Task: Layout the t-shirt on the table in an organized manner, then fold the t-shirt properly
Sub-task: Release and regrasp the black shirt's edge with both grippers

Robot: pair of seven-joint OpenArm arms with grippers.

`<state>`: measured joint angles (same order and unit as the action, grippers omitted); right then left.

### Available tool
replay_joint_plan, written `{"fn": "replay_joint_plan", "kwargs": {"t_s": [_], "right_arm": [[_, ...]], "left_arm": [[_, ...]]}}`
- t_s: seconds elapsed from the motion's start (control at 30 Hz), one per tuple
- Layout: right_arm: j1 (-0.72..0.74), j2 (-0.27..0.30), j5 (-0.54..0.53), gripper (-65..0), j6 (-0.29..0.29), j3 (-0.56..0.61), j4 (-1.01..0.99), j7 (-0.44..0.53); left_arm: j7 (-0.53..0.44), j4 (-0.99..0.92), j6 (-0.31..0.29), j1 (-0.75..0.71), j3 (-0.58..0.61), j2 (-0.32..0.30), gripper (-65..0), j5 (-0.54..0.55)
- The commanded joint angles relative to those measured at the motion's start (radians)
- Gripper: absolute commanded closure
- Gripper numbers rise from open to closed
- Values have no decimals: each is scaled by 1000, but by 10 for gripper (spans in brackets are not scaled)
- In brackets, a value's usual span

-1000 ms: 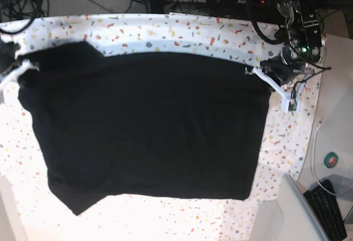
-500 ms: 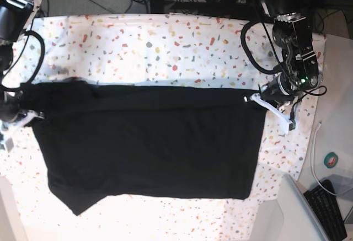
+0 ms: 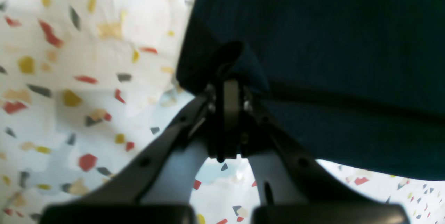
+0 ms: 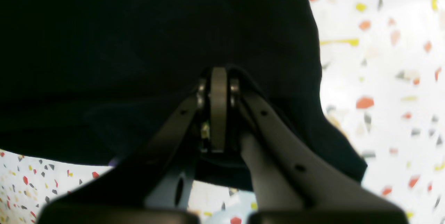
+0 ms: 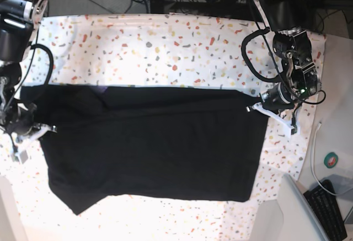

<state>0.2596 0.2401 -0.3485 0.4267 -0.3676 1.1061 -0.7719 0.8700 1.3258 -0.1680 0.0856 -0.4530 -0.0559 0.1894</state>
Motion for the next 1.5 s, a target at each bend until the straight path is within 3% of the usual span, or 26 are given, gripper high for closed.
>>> {"fn": "replay_joint_plan", "kwargs": {"t_s": [0.0, 0.17, 0.43, 0.47, 0.5, 0.6, 0.67, 0.73, 0.8, 1.0, 1.1, 1.3, 1.4, 1.47], "right_arm": [[28, 14, -14, 0, -1, 17, 4, 33], [48, 14, -14, 0, -1, 57, -62, 79], [48, 14, -14, 0, -1, 54, -68, 82], [48, 14, -14, 0, -1, 52, -68, 82], [48, 14, -14, -11, -1, 51, -68, 82], [48, 11, -16, -245, -1, -8, -67, 82], [48, 8, -16, -344, -1, -49, -65, 82], [45, 8, -16, -351, -1, -69, -48, 82], [31, 8, -16, -341, -1, -69, -8, 78], [-79, 2, -19, -341, -1, -69, 207, 73], [-171, -23, -21, -341, -1, -98, 360, 64], [-408, -146, -80, -345, 4, -267, 676, 52], [-523, -164, -134, -344, 13, -241, 713, 52], [-567, -158, -143, -342, 45, -172, 707, 58]], "left_arm": [[-30, 4, -3, 18, -2, -9, 0, 6], [-90, -25, -3, 19, -2, -8, 0, 11], [-85, -30, -3, 41, -2, -8, 0, 12], [-88, -30, -3, 52, -2, -8, -49, 12], [-88, -30, -3, 61, -2, -8, -150, 14], [-88, -58, -3, 96, -2, -8, -390, 17], [-88, -101, -3, 130, -2, -8, -499, 17], [-88, -151, -3, 173, -2, -6, -579, 19], [-90, -199, -3, 217, -2, -3, -615, 19], [-93, -312, -5, 345, -2, 18, -619, 23], [-84, -262, -8, 339, -2, 11, -617, 103], [-127, 13, -8, 19, -2, -103, -615, 430], [-252, 94, -9, -165, -2, -137, -614, 509], [-357, 117, -9, -258, 3, -150, -576, 508]]}}
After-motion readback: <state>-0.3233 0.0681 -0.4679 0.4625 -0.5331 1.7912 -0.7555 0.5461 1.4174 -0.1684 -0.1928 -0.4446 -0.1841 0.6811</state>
